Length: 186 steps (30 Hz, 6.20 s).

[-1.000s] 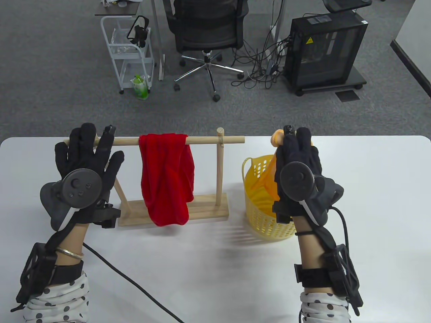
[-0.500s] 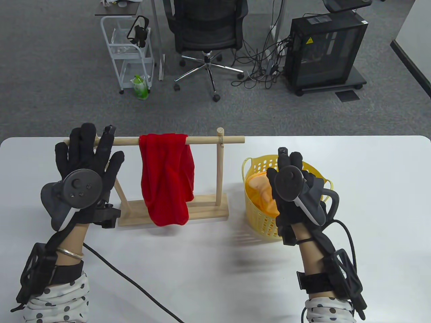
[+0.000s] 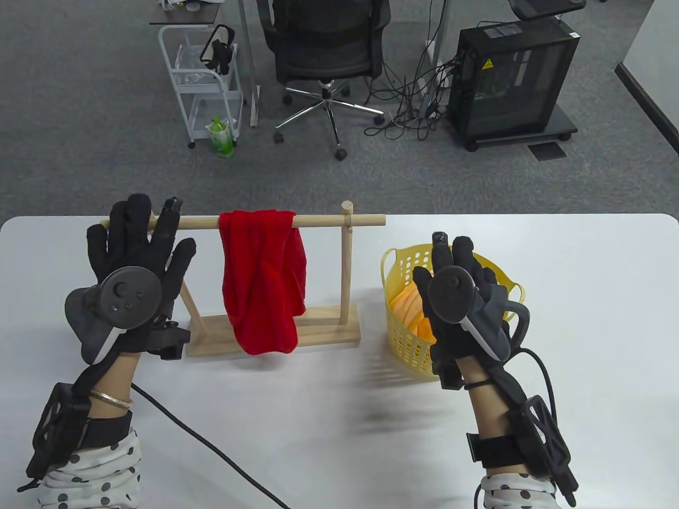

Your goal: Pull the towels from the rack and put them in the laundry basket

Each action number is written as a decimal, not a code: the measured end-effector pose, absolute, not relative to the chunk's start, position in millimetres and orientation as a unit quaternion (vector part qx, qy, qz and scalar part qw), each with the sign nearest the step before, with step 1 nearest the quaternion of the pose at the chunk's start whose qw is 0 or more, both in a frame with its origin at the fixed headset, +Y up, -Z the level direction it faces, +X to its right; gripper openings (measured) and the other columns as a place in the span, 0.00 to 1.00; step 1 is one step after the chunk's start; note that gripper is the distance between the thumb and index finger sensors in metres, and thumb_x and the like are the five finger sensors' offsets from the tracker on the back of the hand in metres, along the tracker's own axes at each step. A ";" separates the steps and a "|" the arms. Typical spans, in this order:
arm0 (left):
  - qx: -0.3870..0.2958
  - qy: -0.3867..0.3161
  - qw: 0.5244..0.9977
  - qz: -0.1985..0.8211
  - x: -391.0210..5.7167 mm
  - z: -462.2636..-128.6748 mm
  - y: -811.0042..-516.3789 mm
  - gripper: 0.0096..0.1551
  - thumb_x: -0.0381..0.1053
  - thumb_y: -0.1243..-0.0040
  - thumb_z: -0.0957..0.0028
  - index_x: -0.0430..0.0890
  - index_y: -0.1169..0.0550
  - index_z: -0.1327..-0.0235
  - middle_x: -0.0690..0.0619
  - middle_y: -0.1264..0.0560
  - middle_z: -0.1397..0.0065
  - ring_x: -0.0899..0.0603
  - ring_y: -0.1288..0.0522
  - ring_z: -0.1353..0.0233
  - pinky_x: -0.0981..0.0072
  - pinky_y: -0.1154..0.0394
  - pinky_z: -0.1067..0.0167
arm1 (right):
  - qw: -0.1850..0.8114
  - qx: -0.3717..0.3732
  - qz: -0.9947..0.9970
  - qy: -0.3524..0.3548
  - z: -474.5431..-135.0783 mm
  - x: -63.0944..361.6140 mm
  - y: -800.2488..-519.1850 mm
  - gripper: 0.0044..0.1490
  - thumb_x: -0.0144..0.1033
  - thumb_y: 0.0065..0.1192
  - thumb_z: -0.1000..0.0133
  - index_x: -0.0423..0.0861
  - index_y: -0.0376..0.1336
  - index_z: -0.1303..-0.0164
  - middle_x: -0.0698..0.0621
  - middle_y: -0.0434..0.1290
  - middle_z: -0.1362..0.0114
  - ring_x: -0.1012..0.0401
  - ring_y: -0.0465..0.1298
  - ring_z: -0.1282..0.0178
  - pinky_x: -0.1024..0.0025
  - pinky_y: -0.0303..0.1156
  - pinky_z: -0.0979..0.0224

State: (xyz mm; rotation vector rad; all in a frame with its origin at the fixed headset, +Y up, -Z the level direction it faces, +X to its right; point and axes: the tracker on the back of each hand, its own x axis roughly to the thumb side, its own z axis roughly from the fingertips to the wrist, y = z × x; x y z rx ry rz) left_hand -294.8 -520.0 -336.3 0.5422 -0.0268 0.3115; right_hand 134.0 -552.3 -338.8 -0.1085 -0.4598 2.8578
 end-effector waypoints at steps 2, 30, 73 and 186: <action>0.267 -0.013 0.951 0.154 -294.7 -336.3 -520.2 0.37 0.68 0.53 0.34 0.67 0.39 0.09 0.56 0.51 0.05 0.47 0.56 0.07 0.44 0.67 0.11 | 0.128 -0.009 0.970 -0.208 -333.6 124.6 -543.2 0.44 0.57 0.46 0.34 0.52 0.47 0.08 0.41 0.48 0.09 0.47 0.62 0.15 0.45 0.52 0.14; 0.269 -0.015 0.951 0.149 -295.0 -333.7 -521.6 0.37 0.68 0.53 0.34 0.67 0.39 0.09 0.56 0.51 0.05 0.46 0.57 0.07 0.44 0.67 0.11 | 0.144 0.157 0.936 -0.282 -330.0 -48.9 -492.1 0.46 0.61 0.47 0.36 0.57 0.43 0.08 0.47 0.44 0.07 0.50 0.55 0.10 0.48 0.45 0.09; 0.267 -0.010 0.951 0.156 -293.3 -338.7 -521.4 0.36 0.67 0.53 0.33 0.68 0.40 0.09 0.56 0.52 0.05 0.47 0.58 0.07 0.44 0.68 0.12 | 0.107 0.123 0.917 -0.364 -334.9 -59.1 -469.1 0.27 0.51 0.58 0.38 0.61 0.68 0.27 0.58 0.73 0.24 0.58 0.71 0.23 0.56 0.59 0.15; 0.276 -0.012 0.950 0.146 -292.3 -336.1 -527.5 0.38 0.68 0.54 0.33 0.68 0.43 0.08 0.56 0.54 0.04 0.47 0.61 0.07 0.44 0.69 0.12 | 0.148 -0.065 0.979 -0.125 -337.3 154.2 -548.9 0.39 0.56 0.44 0.33 0.51 0.57 0.12 0.44 0.60 0.12 0.48 0.69 0.20 0.49 0.61 0.18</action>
